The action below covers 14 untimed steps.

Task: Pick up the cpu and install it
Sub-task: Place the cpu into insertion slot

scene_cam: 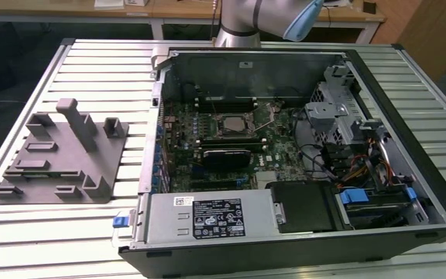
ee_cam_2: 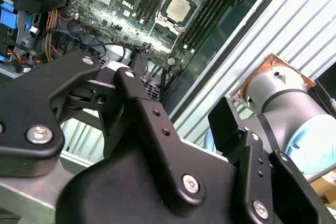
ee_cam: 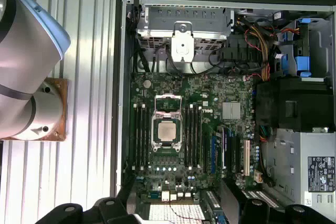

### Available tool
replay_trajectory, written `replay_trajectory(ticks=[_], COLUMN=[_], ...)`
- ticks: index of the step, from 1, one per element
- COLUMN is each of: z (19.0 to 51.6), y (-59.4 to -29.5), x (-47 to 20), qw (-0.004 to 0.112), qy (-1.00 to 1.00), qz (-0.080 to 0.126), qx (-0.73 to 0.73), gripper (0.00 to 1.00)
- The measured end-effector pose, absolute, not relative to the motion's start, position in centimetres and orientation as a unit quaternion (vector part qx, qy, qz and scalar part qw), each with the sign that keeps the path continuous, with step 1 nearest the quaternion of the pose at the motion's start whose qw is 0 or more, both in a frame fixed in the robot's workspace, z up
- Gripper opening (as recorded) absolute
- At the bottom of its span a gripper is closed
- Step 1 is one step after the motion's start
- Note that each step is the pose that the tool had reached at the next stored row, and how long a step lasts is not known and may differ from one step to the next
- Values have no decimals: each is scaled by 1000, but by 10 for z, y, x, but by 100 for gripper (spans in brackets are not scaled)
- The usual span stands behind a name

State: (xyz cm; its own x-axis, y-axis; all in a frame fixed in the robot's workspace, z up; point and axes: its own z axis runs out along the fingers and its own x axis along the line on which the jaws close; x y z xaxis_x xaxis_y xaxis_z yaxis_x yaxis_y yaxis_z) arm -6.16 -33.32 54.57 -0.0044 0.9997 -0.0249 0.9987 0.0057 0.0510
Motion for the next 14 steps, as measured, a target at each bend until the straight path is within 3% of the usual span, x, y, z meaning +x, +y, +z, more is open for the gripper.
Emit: replay_trajectory(ticks=[14], z=[546], y=[-333], x=[-62], qw=[27], qy=[709], qz=[9], qx=[705], gripper=[74])
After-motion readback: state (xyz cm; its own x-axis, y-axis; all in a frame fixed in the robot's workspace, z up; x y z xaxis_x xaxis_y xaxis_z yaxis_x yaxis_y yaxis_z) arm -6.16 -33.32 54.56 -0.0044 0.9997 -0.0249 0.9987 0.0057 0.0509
